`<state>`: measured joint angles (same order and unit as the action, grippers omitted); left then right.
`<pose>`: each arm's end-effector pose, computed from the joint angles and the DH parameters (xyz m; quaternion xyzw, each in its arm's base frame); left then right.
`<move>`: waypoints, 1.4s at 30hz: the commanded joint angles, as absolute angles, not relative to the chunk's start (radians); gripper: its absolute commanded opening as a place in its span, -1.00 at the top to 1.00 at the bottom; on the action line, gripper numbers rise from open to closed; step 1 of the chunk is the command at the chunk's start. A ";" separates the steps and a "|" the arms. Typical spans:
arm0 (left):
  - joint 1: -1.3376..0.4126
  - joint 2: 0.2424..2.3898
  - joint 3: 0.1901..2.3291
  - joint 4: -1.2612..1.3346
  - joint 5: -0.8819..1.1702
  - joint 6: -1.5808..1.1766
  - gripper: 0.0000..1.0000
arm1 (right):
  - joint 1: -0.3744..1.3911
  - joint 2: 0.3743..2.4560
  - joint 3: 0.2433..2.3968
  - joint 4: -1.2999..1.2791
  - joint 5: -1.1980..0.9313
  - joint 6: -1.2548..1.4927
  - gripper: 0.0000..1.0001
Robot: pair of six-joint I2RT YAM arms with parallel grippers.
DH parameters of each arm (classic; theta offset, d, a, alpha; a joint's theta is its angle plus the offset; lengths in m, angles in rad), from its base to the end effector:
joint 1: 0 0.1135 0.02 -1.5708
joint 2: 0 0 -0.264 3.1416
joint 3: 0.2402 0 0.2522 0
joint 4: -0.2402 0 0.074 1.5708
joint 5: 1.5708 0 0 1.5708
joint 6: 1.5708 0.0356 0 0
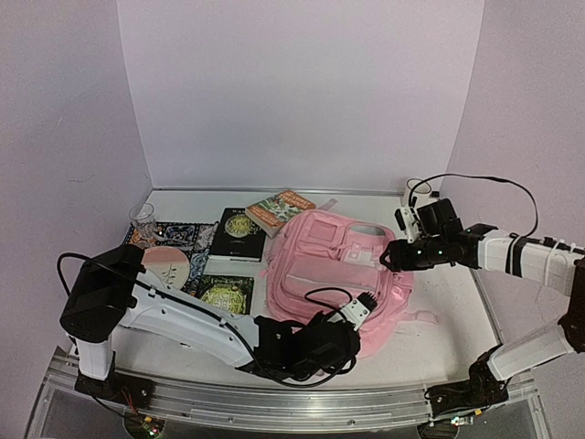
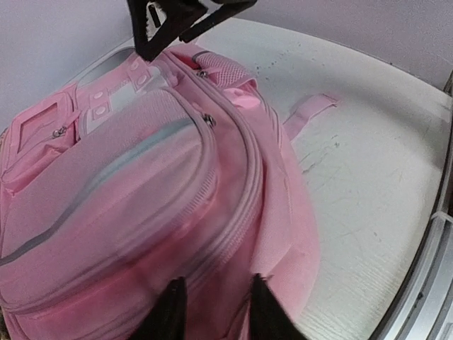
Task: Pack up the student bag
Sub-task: Zip the student bag into the second largest pocket of the bag, then rotate the student bag at the center of the board.
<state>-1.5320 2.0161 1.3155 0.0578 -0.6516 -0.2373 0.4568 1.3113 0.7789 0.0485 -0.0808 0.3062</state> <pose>0.0387 -0.4404 0.1784 0.3967 0.7622 -0.1467 0.4901 0.2596 0.1308 0.2451 -0.0852 0.8512 0.2244 0.4667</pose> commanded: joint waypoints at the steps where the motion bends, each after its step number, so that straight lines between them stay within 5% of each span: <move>1: -1.535 1.983 1.402 0.090 -0.663 -0.270 -0.08 | 0.457 1.273 0.809 0.011 -0.040 0.343 -0.38; 8: -1.436 1.797 1.253 -0.012 -0.625 -0.418 -0.55 | 0.451 1.261 0.773 -0.036 0.075 0.423 -0.90; 15: -1.232 1.680 1.113 -0.113 -0.528 -0.549 -0.78 | 0.448 1.335 0.746 -0.009 -0.028 0.482 -0.96; 25: -1.063 1.721 1.041 -0.123 -0.329 -0.664 -0.84 | 0.449 1.489 0.790 0.085 -0.101 0.480 -0.97; 42: -1.227 1.886 1.206 0.130 -0.003 -0.683 -0.71 | 0.409 1.648 1.022 0.077 0.021 0.295 -0.97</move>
<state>-1.1605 1.8444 1.0884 -0.0119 -0.1047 -0.7078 0.4158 1.6298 0.9465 0.0891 -0.0334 0.3746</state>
